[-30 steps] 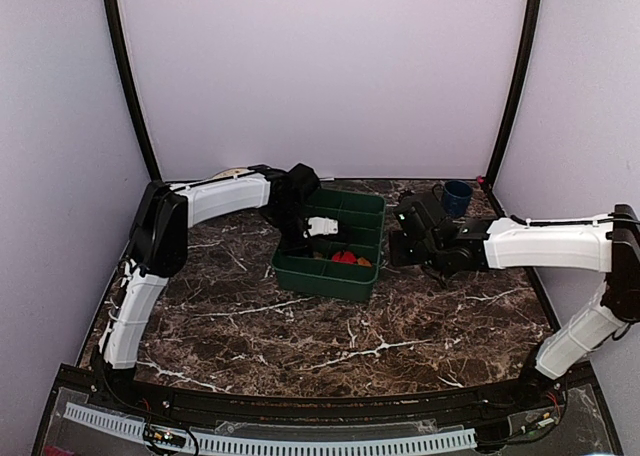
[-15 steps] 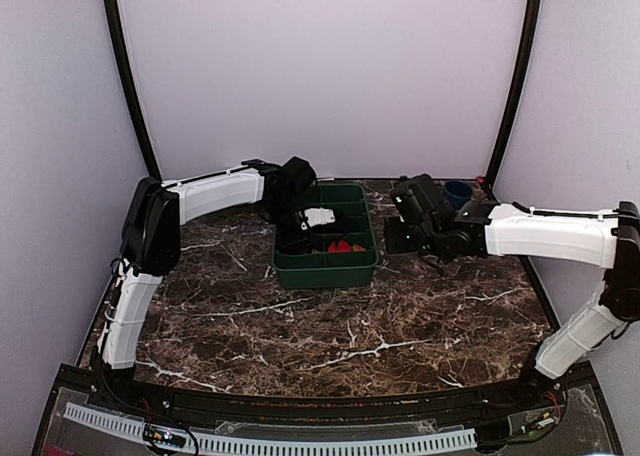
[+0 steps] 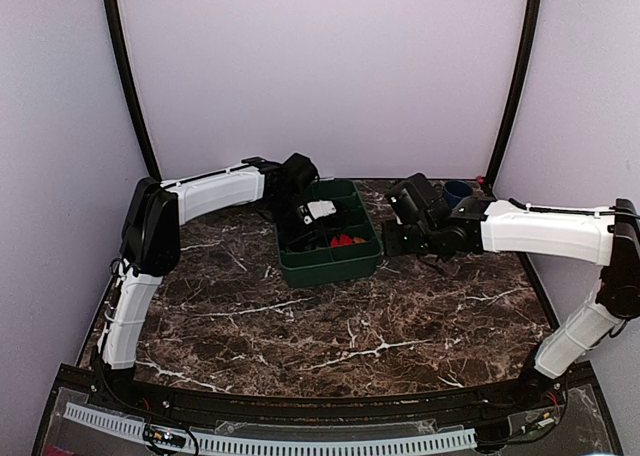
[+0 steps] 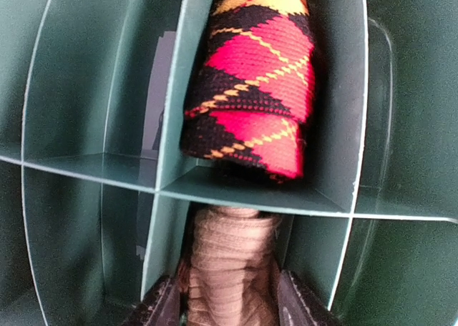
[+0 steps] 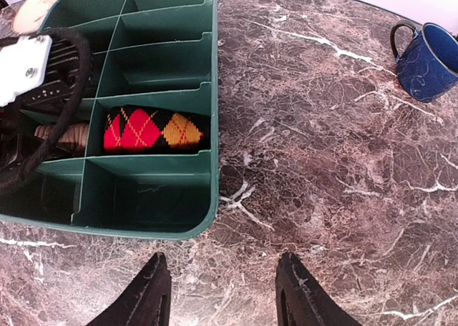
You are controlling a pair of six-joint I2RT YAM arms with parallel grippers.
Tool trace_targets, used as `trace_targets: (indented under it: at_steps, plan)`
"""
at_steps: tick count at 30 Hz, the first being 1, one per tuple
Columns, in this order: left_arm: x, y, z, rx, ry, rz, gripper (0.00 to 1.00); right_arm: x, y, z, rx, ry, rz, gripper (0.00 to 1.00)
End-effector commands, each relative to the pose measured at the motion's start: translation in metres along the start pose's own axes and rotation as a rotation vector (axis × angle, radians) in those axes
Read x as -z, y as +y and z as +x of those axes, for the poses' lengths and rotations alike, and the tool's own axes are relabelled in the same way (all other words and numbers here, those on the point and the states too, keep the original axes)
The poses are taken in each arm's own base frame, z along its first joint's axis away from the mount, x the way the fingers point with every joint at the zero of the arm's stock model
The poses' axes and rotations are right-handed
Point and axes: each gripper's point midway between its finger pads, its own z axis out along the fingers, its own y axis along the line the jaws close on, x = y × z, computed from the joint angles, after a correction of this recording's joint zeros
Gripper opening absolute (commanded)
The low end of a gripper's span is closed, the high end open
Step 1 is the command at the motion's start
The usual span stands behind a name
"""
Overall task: Roll the socks
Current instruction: Place the sock in the storage box, then reset both arms
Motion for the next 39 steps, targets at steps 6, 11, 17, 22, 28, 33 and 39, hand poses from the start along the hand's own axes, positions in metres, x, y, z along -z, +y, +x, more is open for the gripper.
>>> trace_targets:
  at_steps: [6, 11, 17, 22, 28, 33, 39]
  plan:
    - [0.062, 0.018, -0.033, 0.114, -0.126, -0.106, 0.52, 0.008, 0.011, -0.019, -0.009, -0.028, -0.026, 0.48]
    - [0.087, 0.019, -0.039, 0.135, -0.16, -0.123, 0.52, 0.007, 0.011, -0.018, -0.003, -0.029, -0.027, 0.48]
    - [0.121, 0.019, -0.045, 0.18, -0.213, -0.148, 0.52, 0.006, 0.011, -0.024, 0.017, -0.042, -0.012, 0.48]
    - [0.149, 0.021, -0.043, 0.229, -0.243, -0.197, 0.52, 0.006, 0.008, -0.03, 0.028, -0.066, 0.014, 0.49]
    - [0.189, 0.026, -0.024, 0.325, -0.304, -0.319, 0.53, 0.0, -0.005, -0.032, 0.028, -0.085, 0.058, 0.52]
    - [0.209, 0.029, 0.017, 0.455, -0.354, -0.447, 0.59, -0.01, -0.025, -0.038, -0.001, -0.096, 0.098, 0.57]
    - [0.232, 0.026, 0.069, 0.66, -0.471, -0.538, 0.75, -0.009, -0.058, -0.052, -0.064, -0.152, 0.184, 0.67]
